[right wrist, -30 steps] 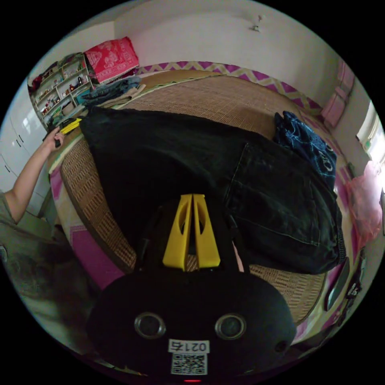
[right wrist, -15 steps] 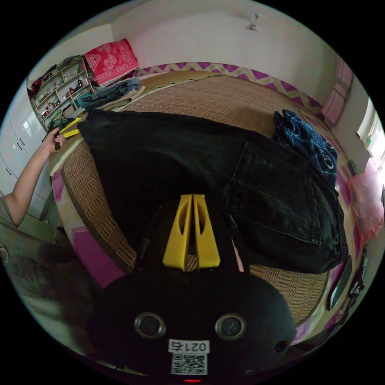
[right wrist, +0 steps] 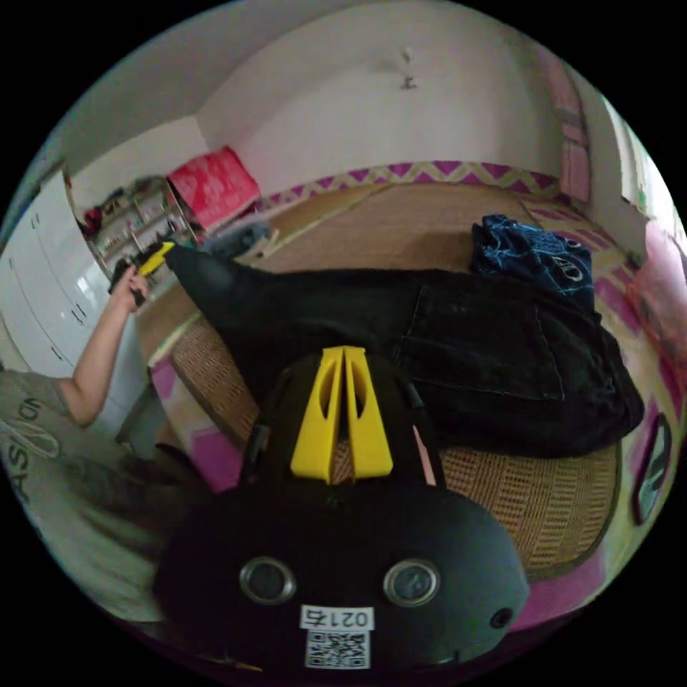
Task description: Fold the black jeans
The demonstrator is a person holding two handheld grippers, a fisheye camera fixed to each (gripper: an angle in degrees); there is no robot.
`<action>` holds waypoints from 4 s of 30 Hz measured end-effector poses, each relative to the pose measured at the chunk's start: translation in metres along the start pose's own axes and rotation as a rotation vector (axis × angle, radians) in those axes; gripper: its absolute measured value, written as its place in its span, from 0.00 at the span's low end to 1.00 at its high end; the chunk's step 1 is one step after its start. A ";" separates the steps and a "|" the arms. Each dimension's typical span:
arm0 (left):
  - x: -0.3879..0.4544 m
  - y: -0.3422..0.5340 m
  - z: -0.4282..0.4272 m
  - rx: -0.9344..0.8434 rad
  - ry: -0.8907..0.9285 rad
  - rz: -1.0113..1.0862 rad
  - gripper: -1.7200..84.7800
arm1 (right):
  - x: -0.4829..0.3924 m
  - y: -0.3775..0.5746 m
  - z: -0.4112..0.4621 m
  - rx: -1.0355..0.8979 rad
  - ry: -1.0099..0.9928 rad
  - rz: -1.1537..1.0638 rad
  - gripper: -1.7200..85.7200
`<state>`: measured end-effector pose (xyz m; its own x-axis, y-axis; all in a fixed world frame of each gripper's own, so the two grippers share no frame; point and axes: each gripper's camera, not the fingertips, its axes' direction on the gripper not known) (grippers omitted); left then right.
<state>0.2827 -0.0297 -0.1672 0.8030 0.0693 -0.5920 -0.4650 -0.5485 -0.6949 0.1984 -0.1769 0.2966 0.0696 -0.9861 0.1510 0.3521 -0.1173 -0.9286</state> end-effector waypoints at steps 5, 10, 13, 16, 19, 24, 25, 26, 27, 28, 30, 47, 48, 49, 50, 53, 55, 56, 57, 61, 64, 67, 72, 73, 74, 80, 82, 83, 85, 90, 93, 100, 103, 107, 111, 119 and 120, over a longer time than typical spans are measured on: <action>0.186 0.082 0.131 -0.227 -0.123 0.474 0.01 | 0.017 0.074 -0.046 0.133 -0.021 0.122 0.01; 0.264 0.206 0.280 -0.507 -0.210 0.690 0.01 | 0.031 0.140 -0.064 0.141 -0.005 0.226 0.01; 0.259 0.286 0.367 -0.747 -0.344 0.715 0.01 | 0.044 0.174 -0.067 0.132 -0.022 0.292 0.01; 0.274 0.309 0.378 -0.661 -0.339 0.688 0.01 | 0.057 0.199 -0.068 0.120 -0.049 0.356 0.01; 0.307 0.318 0.379 -0.557 -0.322 0.719 0.01 | 0.066 0.217 -0.072 0.141 -0.069 0.388 0.01; 0.317 0.376 0.435 -0.714 -0.427 0.844 0.03 | 0.070 0.221 -0.077 0.203 -0.077 0.380 0.03; 0.324 0.387 0.431 -0.630 -0.433 0.900 0.04 | 0.072 0.218 -0.078 0.214 -0.074 0.391 0.04; 0.333 0.392 0.425 -0.597 -0.426 0.922 0.05 | 0.076 0.215 -0.080 0.241 -0.069 0.417 0.07; 0.337 0.393 0.423 -0.596 -0.418 0.928 0.06 | 0.078 0.214 -0.082 0.260 -0.066 0.436 0.09; 0.345 0.396 0.418 -0.603 -0.377 0.936 0.08 | 0.086 0.211 -0.085 0.290 -0.061 0.493 0.12; 0.355 0.401 0.407 -0.614 -0.279 0.963 0.09 | 0.104 0.206 -0.090 0.334 -0.078 0.588 0.15; 0.297 0.365 0.211 -0.482 -0.160 0.723 0.01 | 0.200 0.088 -0.058 0.427 -0.224 1.089 0.08; 0.293 0.363 0.203 -0.474 -0.171 0.715 0.01 | 0.192 0.078 -0.064 0.438 -0.205 1.055 0.07; 0.284 0.359 0.189 -0.461 -0.181 0.701 0.01 | 0.167 0.049 -0.080 0.448 -0.135 0.938 0.06; 0.276 0.355 0.174 -0.445 -0.186 0.683 0.01 | 0.133 0.013 -0.095 0.450 -0.059 0.793 0.06; 0.256 0.345 0.143 -0.408 -0.196 0.638 0.01 | 0.028 -0.078 -0.107 0.386 0.101 0.463 0.06; 0.246 0.342 0.129 -0.384 -0.199 0.616 0.01 | -0.047 -0.126 -0.098 0.335 0.184 0.264 0.05; 0.240 0.340 0.122 -0.374 -0.201 0.604 0.01 | -0.098 -0.151 -0.083 0.299 0.236 0.137 0.05; 0.237 0.339 0.118 -0.372 -0.199 0.599 0.01 | -0.122 -0.161 -0.074 0.286 0.256 0.077 0.05; 0.214 0.331 0.100 -0.348 -0.183 0.539 0.01 | -0.265 -0.195 0.029 0.179 0.344 -0.269 0.05; 0.200 0.325 0.087 -0.329 -0.187 0.502 0.01 | -0.324 -0.185 0.135 -0.043 0.351 -0.450 0.04; 0.190 0.317 0.072 -0.315 -0.203 0.494 0.01 | -0.339 -0.173 0.182 -0.143 0.376 -0.504 0.04; 0.172 0.300 0.062 -0.279 -0.205 0.459 0.01 | -0.364 -0.201 0.138 0.053 0.447 -0.476 0.04; 0.169 0.295 0.066 -0.272 -0.197 0.447 0.01 | -0.371 -0.204 0.141 0.054 0.433 -0.502 0.04; 0.167 0.291 0.071 -0.273 -0.183 0.437 0.01 | -0.379 -0.203 0.153 0.034 0.419 -0.548 0.04; 0.172 0.275 0.102 -0.293 -0.149 0.459 0.01 | -0.378 -0.203 0.188 -0.071 0.396 -0.595 0.05; 0.175 0.269 0.113 -0.311 -0.140 0.476 0.01 | -0.369 -0.208 0.187 -0.105 0.348 -0.593 0.06; 0.178 0.264 0.122 -0.324 -0.128 0.496 0.01 | -0.364 -0.209 0.184 -0.107 0.332 -0.614 0.07; 0.183 0.256 0.135 -0.340 -0.132 0.533 0.01 | -0.355 -0.214 0.174 -0.178 0.293 -0.630 0.09; 0.195 0.225 0.178 -0.323 -0.192 0.644 0.01 | -0.287 -0.245 0.092 -0.129 0.107 -0.423 0.11; 0.194 0.195 0.220 -0.334 -0.275 0.658 0.03 | -0.215 -0.262 0.061 -0.060 0.248 -0.232 0.11; 0.158 0.146 0.348 -0.619 -0.425 0.665 0.10 | -0.103 -0.267 0.119 -0.252 0.345 -0.097 0.11; 0.147 0.138 0.351 -0.558 -0.387 0.680 0.09 | -0.098 -0.271 0.120 -0.302 0.404 -0.166 0.11; 0.130 0.114 0.343 -0.484 -0.314 0.562 0.06 | -0.046 -0.271 0.066 -0.150 0.286 -0.058 0.11; 0.104 0.082 0.336 -0.452 -0.203 0.386 0.17 | 0.032 -0.267 0.033 -0.080 0.117 0.126 0.14; 0.066 0.050 0.398 -0.651 -0.211 0.245 0.20 | 0.153 -0.248 0.080 -0.242 -0.316 0.366 0.15; 0.065 0.047 0.400 -0.647 -0.233 0.244 0.19 | 0.156 -0.248 0.084 -0.248 -0.332 0.371 0.14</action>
<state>0.1639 0.2828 -0.4015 0.5706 0.0180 -0.8210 -0.2497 -0.9486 -0.1943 0.1999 -0.2915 0.5790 0.4519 -0.8811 -0.1396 0.0204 0.1666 -0.9858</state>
